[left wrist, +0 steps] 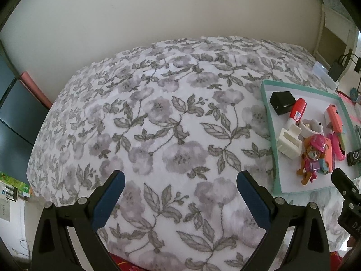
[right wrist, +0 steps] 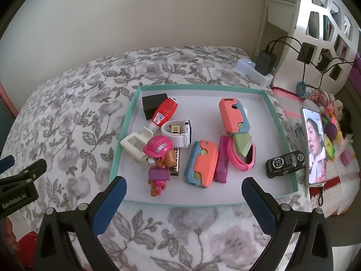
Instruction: Organize rigid objects
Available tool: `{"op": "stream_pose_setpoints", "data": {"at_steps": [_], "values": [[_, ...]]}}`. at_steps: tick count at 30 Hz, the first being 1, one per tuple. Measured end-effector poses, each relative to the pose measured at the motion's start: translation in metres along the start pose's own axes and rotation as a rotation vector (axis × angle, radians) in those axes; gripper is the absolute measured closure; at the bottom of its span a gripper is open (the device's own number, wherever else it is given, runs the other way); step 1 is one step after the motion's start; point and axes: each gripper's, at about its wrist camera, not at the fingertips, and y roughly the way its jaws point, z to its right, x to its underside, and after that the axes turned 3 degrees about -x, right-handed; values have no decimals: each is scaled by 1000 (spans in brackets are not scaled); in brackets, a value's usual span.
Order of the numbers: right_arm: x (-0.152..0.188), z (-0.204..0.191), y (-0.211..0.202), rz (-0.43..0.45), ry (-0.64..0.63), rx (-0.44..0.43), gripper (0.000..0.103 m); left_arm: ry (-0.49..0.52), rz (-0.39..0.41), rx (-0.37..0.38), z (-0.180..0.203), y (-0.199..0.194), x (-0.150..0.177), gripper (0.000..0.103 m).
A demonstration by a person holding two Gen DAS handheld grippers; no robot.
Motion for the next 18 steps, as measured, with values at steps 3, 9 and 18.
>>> {"op": "stream_pose_setpoints", "data": {"at_steps": [3, 9, 18], "values": [[0, 0, 0, -1, -1, 0, 0, -2, -3, 2, 0, 1, 0, 4], [0, 0, 2, -5, -4, 1, 0, -5, 0, -2, -2, 0, 0, 4], [0, 0, 3, -9, -13, 0, 0, 5, 15, 9, 2, -4, -1, 4]]}}
